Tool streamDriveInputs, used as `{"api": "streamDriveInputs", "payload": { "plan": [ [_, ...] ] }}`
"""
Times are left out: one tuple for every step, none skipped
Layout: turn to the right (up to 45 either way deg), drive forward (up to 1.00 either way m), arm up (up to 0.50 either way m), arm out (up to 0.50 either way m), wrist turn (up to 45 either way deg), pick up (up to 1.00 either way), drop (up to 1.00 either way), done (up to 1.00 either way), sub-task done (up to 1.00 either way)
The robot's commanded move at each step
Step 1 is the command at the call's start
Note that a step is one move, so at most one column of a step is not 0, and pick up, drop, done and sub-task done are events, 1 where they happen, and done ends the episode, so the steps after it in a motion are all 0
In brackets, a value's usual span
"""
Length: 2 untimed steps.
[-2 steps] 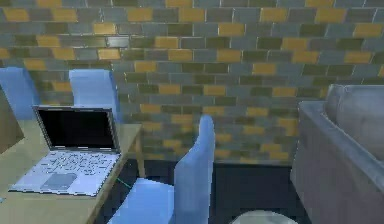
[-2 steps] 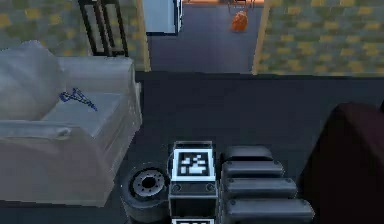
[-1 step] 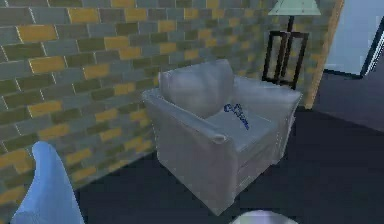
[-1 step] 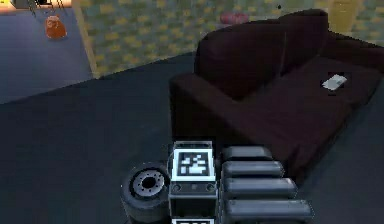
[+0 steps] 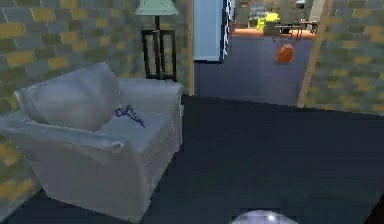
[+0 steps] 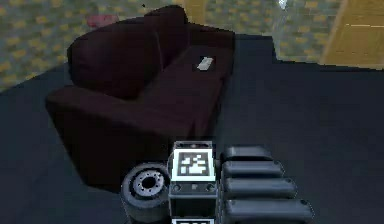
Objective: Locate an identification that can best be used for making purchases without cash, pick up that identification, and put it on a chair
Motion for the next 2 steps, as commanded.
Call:
{"api": "streamDriveInputs", "payload": {
  "plan": [
    [-45.0, 0.0, 0.0, 0.0, 0.0, 0.0, 0.0, 0.0, 0.0],
    [-45.0, 0.0, 0.0, 0.0, 0.0, 0.0, 0.0, 0.0, 0.0]
  ]
}}
